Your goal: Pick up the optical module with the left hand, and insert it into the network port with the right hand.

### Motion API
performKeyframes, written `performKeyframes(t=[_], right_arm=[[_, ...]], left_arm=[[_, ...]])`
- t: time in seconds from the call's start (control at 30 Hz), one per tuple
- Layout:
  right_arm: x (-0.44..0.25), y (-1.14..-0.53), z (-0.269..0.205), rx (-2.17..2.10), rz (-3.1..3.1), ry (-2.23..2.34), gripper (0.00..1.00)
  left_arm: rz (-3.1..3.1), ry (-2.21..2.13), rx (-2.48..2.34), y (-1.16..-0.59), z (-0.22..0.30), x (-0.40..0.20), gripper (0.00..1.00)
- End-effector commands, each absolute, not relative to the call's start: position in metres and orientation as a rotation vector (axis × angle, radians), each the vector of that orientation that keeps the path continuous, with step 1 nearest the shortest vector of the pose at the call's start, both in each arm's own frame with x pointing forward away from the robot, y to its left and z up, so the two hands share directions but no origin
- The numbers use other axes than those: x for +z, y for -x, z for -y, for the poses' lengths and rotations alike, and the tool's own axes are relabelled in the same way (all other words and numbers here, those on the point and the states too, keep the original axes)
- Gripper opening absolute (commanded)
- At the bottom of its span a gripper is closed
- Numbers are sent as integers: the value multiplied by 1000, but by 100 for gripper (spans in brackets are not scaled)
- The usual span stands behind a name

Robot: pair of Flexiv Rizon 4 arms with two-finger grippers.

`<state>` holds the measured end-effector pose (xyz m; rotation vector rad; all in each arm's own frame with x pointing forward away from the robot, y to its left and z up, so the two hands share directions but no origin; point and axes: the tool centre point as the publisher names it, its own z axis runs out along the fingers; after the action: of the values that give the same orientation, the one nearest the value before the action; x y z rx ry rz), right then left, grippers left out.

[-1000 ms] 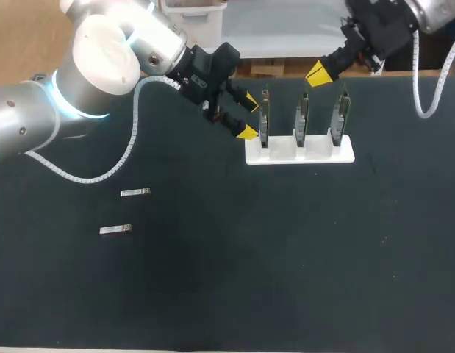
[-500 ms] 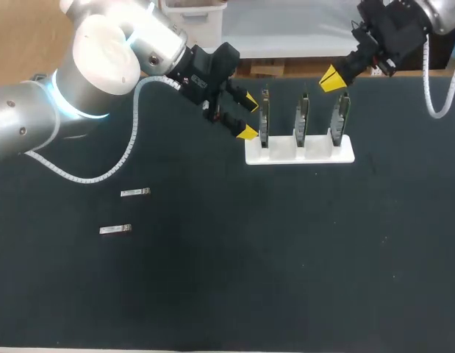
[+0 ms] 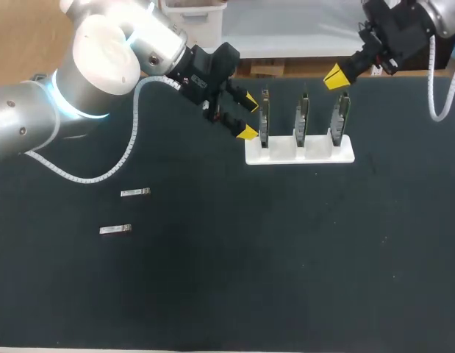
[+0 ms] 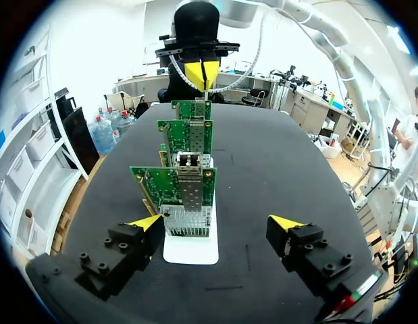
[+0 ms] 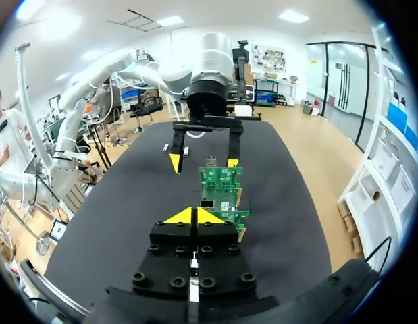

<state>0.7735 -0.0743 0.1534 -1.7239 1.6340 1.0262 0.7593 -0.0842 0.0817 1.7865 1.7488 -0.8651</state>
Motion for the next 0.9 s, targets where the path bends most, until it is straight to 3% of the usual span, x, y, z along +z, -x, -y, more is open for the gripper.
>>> performKeyframes(t=[0.03,0.73,0.77,0.8,0.9], right_arm=[[153,-769,74,1005,-1651,1698,0],[150,-773,70,979,-1686,1695,0],[151,-773,70,966,-1694,1703,28],[151,-773,70,966,-1694,1703,100],[151,-773,70,966,-1694,1703,100]], left_arm=[[-1756,-1791,-864,-761,85,83,100],[-1756,-1791,-864,-761,85,83,100],[-1756,-1791,-864,-761,85,83,100],[-1756,-1791,-864,-761,85,83,100],[-1756,-1791,-864,-761,85,83,100]])
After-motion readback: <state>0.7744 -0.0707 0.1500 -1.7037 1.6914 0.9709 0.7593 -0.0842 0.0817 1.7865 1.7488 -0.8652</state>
